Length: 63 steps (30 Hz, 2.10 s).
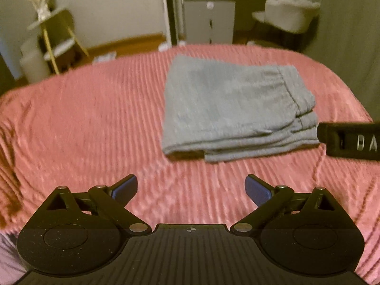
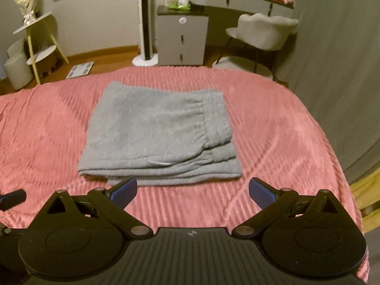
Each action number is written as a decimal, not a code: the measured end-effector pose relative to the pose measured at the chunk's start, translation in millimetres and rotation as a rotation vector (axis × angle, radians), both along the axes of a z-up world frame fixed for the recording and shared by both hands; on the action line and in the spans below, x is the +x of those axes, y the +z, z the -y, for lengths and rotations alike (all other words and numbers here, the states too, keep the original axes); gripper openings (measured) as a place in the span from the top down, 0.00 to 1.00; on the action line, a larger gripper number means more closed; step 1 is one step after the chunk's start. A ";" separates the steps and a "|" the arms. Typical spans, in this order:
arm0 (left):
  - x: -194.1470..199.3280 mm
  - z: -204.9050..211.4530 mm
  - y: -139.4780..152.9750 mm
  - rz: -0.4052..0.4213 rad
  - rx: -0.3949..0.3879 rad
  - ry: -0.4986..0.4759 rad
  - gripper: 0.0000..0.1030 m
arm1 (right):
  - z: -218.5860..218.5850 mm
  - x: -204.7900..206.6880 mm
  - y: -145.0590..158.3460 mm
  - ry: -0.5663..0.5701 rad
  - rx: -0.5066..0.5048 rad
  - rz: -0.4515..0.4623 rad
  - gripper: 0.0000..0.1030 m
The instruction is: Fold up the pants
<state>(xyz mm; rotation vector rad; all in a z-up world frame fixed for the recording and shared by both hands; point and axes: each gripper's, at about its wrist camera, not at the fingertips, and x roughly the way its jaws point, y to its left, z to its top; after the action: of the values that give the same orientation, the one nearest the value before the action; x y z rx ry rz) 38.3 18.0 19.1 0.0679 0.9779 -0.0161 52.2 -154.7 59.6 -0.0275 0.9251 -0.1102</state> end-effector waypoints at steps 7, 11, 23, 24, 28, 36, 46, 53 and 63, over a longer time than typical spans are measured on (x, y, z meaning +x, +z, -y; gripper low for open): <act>4.0 12.2 -21.7 -0.042 0.051 0.029 0.03 | -9.1 12.3 -21.3 0.055 0.063 -0.065 0.03; 4.8 9.7 -24.8 -0.051 0.067 0.037 0.03 | -25.9 17.5 -31.1 0.112 -0.004 -0.102 0.03; 14.3 0.6 -27.6 -0.080 0.050 0.065 0.03 | -24.9 26.0 -45.1 0.099 -0.002 -0.162 0.03; 15.1 0.9 -28.4 -0.086 0.049 0.062 0.03 | -24.2 26.3 -46.1 0.095 0.000 -0.167 0.03; 15.9 2.3 -29.4 -0.091 0.053 0.056 0.03 | -22.7 26.5 -47.3 0.091 0.001 -0.178 0.03; 16.6 2.2 -28.9 -0.094 0.063 0.053 0.03 | -19.9 28.3 -50.1 0.075 0.010 -0.193 0.03; 18.6 1.8 -28.5 -0.095 0.076 0.050 0.03 | -16.9 29.8 -52.8 0.055 0.015 -0.198 0.03; 19.3 1.1 -28.3 -0.094 0.080 0.049 0.03 | -17.1 30.4 -54.9 0.048 0.011 -0.202 0.03; 19.9 0.6 -29.2 -0.096 0.083 0.047 0.03 | -14.1 32.3 -57.0 0.030 0.010 -0.213 0.03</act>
<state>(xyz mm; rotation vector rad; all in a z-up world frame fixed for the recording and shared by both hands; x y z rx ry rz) 58.2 17.4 -10.0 0.1215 1.0760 0.0655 84.5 -140.7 2.6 -0.0446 1.1376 -0.0761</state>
